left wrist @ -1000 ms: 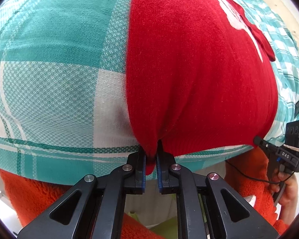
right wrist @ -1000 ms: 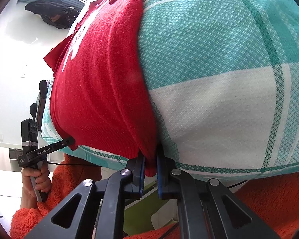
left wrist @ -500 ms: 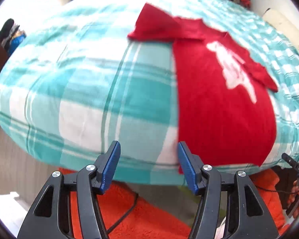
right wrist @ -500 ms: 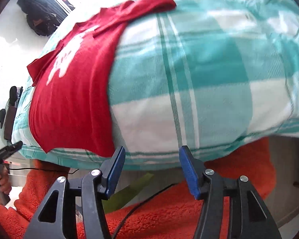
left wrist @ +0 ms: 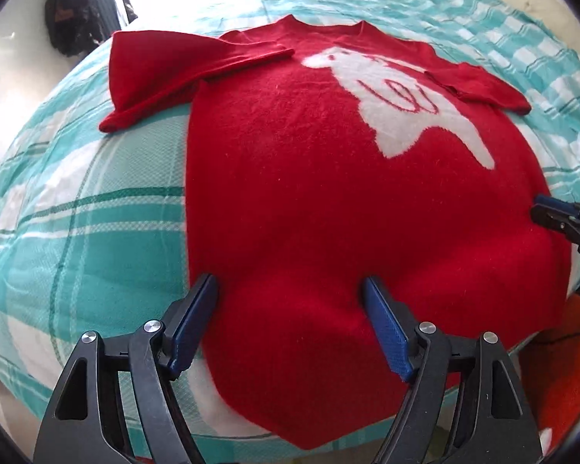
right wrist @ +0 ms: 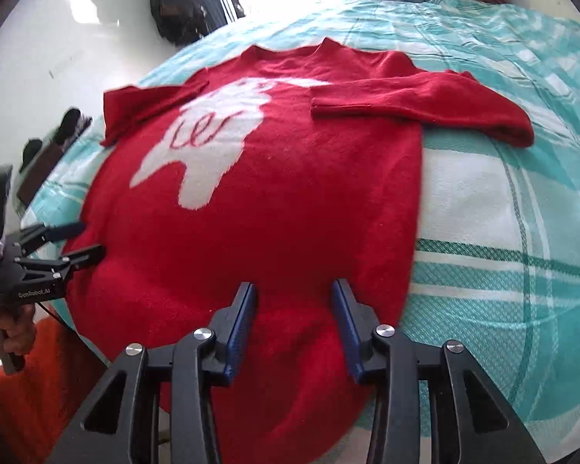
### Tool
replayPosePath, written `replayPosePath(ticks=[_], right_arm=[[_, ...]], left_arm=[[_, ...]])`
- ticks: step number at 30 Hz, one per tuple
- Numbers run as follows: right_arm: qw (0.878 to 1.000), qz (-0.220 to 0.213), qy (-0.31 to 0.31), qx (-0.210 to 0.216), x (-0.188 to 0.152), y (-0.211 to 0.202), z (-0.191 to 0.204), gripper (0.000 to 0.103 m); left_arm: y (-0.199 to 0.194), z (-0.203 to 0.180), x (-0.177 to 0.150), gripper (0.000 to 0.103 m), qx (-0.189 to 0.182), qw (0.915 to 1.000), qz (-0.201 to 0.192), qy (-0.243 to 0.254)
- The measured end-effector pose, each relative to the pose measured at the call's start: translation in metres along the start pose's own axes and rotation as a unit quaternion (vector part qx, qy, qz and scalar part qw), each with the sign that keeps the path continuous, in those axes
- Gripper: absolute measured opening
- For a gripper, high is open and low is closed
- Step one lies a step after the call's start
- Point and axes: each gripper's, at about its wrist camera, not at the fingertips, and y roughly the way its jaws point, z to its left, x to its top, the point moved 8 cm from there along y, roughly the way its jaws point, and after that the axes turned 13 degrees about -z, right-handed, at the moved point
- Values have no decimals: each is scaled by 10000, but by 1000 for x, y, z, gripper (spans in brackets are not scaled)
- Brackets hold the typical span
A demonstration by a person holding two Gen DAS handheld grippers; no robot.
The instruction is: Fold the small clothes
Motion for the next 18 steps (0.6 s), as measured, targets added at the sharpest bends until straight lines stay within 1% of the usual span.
replayPosePath(ticks=[2,5,7,10,18], right_arm=[[9999,-92,62,-108,-5,-7,-6,38],[9993,-138,-181,-299,-6,-7,-3,38],[9989,-173,-201,-390,-8,-5,-4,38],[9989,-257,-115,-386,-8,-6,-7,38],[9986,-230,-167,-450,-11,-3,-7,38]], left_arm=[[-1,-2,1,80,100,9999,14,110],[5,-3,0,84,148,9999,-38,31],[5,-4,-2,85,155,9998,-138,33],[3,-4,-3,85,99,9996,-250,61],[3,-4,-3,85,11,9995,-303,68]])
